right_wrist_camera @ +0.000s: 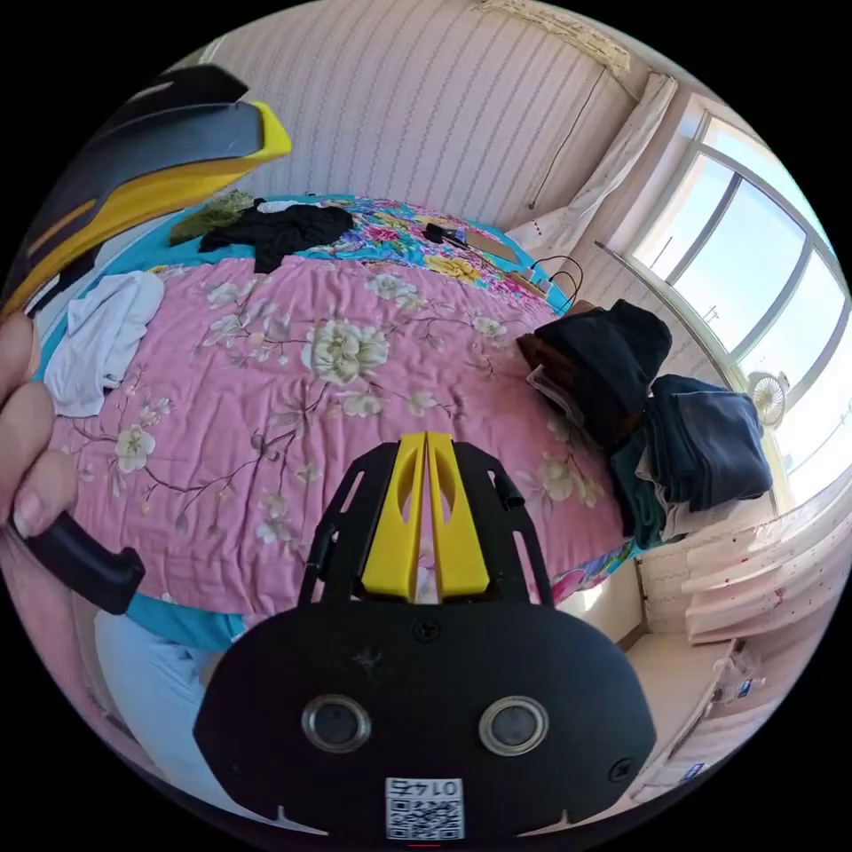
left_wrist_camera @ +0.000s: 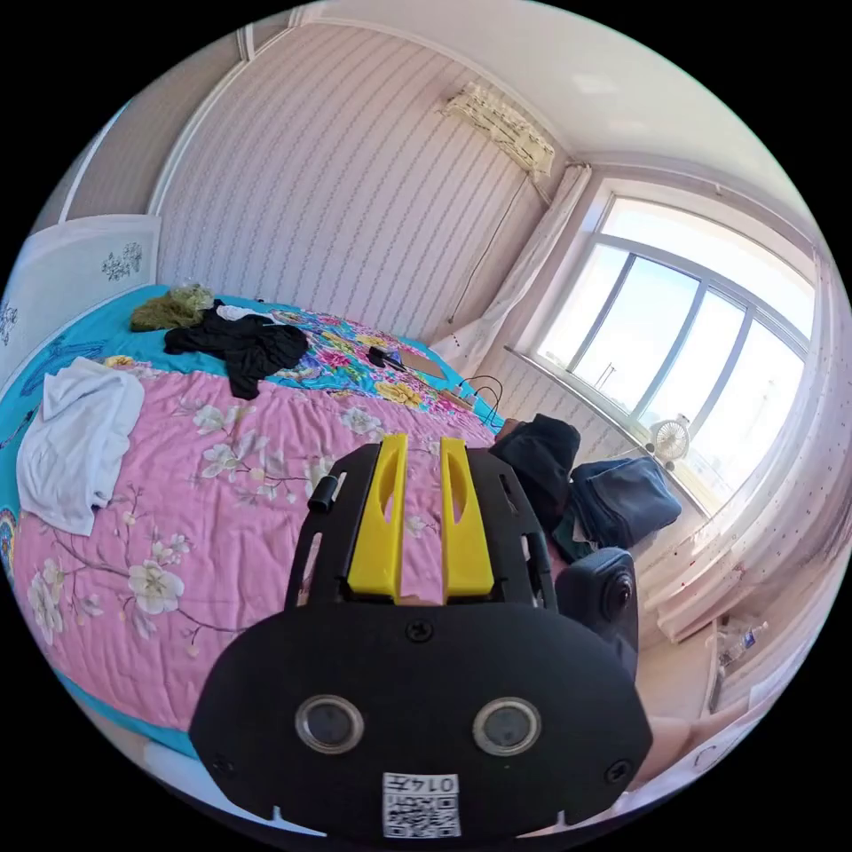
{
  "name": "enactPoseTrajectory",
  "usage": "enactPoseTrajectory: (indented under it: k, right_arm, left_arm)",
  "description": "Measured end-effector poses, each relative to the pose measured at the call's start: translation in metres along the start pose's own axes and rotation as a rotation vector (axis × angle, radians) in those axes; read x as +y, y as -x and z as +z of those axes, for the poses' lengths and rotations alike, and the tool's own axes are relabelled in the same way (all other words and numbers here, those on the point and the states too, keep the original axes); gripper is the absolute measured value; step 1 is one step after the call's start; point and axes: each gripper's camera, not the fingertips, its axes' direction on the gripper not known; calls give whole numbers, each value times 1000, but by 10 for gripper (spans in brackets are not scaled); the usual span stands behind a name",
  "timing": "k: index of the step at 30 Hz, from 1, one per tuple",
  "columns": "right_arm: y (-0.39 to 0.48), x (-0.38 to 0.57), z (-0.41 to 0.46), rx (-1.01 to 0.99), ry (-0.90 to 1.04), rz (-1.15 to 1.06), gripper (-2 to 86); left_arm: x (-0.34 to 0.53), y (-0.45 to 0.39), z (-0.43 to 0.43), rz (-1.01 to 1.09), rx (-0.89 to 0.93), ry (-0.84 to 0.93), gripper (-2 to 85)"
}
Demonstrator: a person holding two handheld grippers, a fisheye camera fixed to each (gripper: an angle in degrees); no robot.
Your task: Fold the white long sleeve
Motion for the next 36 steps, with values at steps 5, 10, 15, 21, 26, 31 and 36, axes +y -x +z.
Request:
enactPoseTrajectory:
  k: [5,10,15,21,26,31,36]
  right_arm:
    - [93,31,-49,96,-139,-46,-10]
    - [173,53,-84,82,-315,-119,-10]
    - [251,66,-94,-127,-359,-115,-10]
    - [335,55,-93,-143,-347,-225,-10]
    - [393,29,-78,-228,-243,-342,-10]
    - [441,-22,-55,-418,-20,-443,-10]
    - [498,-78,-32,-384,3,-394,-10]
  left_arm:
    - [26,51,-71,-75,-19,-37,50]
    - [50,97,-148,-99,-16,-152,31]
    - [69,123,-204,-16,-287,-285,-6]
    - [73,199,-236,-165,-303,-283,-7]
    - [56,256,-239,-149,-271,-220,13]
    - [57,357,-270,-228,-398,-203,44]
    - [70,456,-282,-301,-531,-73,55]
